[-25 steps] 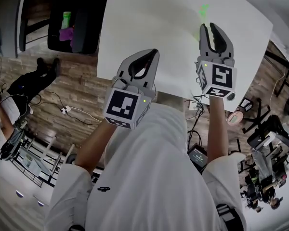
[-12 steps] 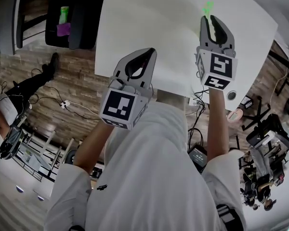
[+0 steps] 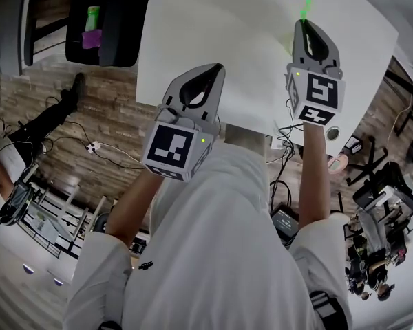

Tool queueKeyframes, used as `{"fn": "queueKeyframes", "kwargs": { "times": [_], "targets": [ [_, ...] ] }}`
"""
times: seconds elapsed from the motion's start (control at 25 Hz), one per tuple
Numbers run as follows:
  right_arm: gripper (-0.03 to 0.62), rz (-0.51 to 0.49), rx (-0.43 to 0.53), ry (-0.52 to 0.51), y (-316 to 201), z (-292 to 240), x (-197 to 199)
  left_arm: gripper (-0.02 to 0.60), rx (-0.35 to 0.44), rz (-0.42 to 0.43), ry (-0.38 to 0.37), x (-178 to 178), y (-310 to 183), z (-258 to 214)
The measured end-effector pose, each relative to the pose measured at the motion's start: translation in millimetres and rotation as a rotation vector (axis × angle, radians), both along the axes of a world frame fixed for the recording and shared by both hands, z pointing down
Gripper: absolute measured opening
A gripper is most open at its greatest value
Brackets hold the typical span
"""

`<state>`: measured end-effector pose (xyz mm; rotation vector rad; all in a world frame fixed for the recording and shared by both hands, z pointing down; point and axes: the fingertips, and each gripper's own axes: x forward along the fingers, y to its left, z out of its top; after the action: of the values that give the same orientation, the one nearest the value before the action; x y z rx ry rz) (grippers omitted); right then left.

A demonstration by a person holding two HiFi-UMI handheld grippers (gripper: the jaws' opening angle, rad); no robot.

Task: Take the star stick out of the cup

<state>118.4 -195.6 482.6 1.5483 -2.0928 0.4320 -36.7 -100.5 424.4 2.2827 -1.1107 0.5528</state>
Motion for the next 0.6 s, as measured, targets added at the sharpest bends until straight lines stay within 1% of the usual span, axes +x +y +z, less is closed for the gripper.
{"fn": "queueKeyframes", "kwargs": {
  "times": [0.16,0.36,0.6],
  "targets": [
    [0.017,0.006,0.020,-0.013,7,-8,5,0.005,0.006,0.001,0.005,2,4,-3],
    [0.017,0.016,0.068,-0.042,11,-20,5,0.005,0.016,0.009,0.009,0,3,-4],
    [0.015,0.032,0.111,-0.071,24,-41,13,0.005,0.037,0.026,0.017,5,8,-16]
  ]
}}
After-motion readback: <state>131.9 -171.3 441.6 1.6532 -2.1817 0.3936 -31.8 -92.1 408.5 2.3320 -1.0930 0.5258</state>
